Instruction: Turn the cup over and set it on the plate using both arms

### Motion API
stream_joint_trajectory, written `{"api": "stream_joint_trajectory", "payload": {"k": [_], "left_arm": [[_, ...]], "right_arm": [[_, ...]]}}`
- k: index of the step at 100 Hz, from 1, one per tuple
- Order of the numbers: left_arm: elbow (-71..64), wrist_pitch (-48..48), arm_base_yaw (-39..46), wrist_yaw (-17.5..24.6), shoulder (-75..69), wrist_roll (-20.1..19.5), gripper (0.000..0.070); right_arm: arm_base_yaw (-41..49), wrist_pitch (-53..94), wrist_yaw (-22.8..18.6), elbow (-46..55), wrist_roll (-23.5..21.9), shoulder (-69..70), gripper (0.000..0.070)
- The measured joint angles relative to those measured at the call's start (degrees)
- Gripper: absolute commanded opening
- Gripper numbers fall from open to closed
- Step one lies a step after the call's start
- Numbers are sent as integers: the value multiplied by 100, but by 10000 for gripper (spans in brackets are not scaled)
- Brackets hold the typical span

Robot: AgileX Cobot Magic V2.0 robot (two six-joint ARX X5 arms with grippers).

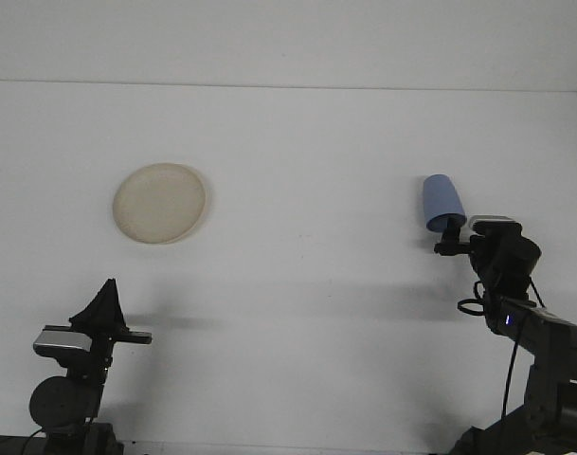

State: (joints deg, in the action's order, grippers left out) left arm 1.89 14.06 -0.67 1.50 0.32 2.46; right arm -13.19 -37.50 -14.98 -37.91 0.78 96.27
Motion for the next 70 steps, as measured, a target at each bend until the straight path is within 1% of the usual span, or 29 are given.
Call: {"api": "stream_joint_trajectory", "payload": {"k": [11, 21, 31, 35, 38, 42, 50, 57, 60, 70], "left_arm": [[0, 0, 0, 0, 0, 0, 12], [0, 0, 0, 0, 0, 0, 12], [0, 0, 0, 0, 0, 0, 12], [0, 0, 0, 0, 0, 0, 12], [0, 0, 0, 0, 0, 0, 12], [0, 0, 0, 0, 0, 0, 12], [0, 0, 0, 0, 0, 0, 12], [0, 0, 0, 0, 0, 0, 12], [0, 0, 0, 0, 0, 0, 12], [0, 0, 0, 0, 0, 0, 12]], "right_arm": [[0, -9, -28, -275, 9, 269, 521], [-4, -11, -151, -492, 11, 472, 521], [-4, -13, -160, -671, 11, 647, 520], [-4, -11, -195, -721, 13, 702, 506], [-4, -11, -249, -756, 13, 741, 473], [-7, -11, -332, -787, 13, 782, 381], [-7, -31, -459, -807, 22, 848, 169], [-7, -11, -564, -807, 44, 861, 40], [-7, -24, -621, -807, 50, 861, 2], [-7, -133, -734, -807, 52, 861, 0]]}}
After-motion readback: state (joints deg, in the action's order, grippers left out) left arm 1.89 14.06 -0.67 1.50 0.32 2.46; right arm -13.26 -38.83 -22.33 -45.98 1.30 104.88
